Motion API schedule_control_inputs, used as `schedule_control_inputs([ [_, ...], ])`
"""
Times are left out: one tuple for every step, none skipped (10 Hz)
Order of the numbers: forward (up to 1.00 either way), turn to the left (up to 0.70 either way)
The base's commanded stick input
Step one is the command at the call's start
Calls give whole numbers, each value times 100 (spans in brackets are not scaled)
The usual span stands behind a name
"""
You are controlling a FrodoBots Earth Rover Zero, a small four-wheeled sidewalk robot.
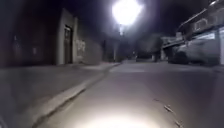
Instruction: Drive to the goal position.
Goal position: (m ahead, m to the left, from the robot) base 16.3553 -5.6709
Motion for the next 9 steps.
schedule_control_inputs([
  [100,-34],
  [100,-22],
  [100,-10],
  [100,0],
  [100,0],
  [100,0],
  [100,0],
  [100,0],
  [100,0],
])
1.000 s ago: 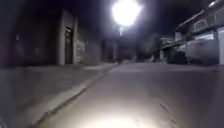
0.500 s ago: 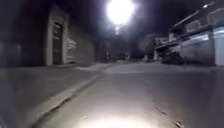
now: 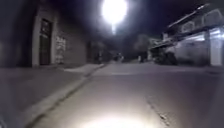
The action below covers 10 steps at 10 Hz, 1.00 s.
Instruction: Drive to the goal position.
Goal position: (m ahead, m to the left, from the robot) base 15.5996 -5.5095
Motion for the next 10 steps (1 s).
schedule_control_inputs([
  [100,0],
  [100,-10],
  [100,-34],
  [100,-16],
  [100,0],
  [100,0],
  [100,0],
  [100,0],
  [100,0],
  [100,0],
])
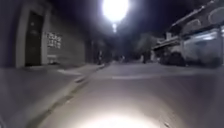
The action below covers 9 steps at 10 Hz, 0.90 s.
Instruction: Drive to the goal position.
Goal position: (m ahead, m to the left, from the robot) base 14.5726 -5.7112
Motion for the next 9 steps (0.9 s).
schedule_control_inputs([
  [100,0],
  [100,0],
  [100,0],
  [100,0],
  [100,0],
  [100,0],
  [100,0],
  [100,0],
  [100,0],
])
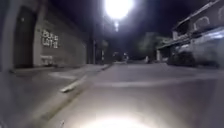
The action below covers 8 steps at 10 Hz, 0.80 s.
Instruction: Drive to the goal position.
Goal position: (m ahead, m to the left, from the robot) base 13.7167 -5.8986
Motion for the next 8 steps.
schedule_control_inputs([
  [100,0],
  [100,0],
  [100,0],
  [100,0],
  [100,0],
  [100,0],
  [100,0],
  [100,0],
])
